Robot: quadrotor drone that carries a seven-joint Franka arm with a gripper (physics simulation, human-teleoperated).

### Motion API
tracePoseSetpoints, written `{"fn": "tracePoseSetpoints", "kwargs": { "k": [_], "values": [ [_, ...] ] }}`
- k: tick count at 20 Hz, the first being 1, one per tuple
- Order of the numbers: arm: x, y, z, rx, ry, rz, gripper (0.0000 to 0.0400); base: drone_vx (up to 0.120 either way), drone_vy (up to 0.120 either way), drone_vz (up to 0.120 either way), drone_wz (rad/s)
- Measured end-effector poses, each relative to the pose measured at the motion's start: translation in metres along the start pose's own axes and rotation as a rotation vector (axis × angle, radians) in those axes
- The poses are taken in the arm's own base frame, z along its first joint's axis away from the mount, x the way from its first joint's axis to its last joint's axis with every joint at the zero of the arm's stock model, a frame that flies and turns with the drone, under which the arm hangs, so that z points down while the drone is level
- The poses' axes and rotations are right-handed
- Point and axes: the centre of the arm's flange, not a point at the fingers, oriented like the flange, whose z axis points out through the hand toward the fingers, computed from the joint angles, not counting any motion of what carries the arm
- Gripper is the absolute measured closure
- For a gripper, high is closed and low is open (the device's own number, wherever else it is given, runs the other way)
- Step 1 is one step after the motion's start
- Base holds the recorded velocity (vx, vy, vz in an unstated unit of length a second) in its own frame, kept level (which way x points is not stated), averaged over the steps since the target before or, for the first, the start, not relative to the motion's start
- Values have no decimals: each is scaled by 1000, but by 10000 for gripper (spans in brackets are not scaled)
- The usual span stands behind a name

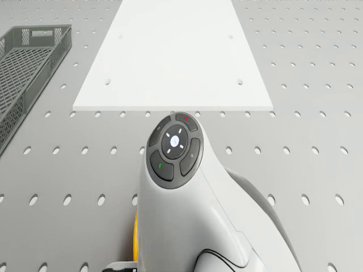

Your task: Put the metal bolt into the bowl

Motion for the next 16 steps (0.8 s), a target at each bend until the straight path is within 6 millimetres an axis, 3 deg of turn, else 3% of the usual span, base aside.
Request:
{"fn": "tracePoseSetpoints", "kwargs": {
  "k": [9, 12, 16],
  "values": [
    [0, 0, 0, 0, 0, 0, 261, 120, 0, 0, 0],
    [0, 0, 0, 0, 0, 0, 261, 120, 0, -93, 0],
    [0, 0, 0, 0, 0, 0, 261, 120, 0, 0, 0]
  ]
}}
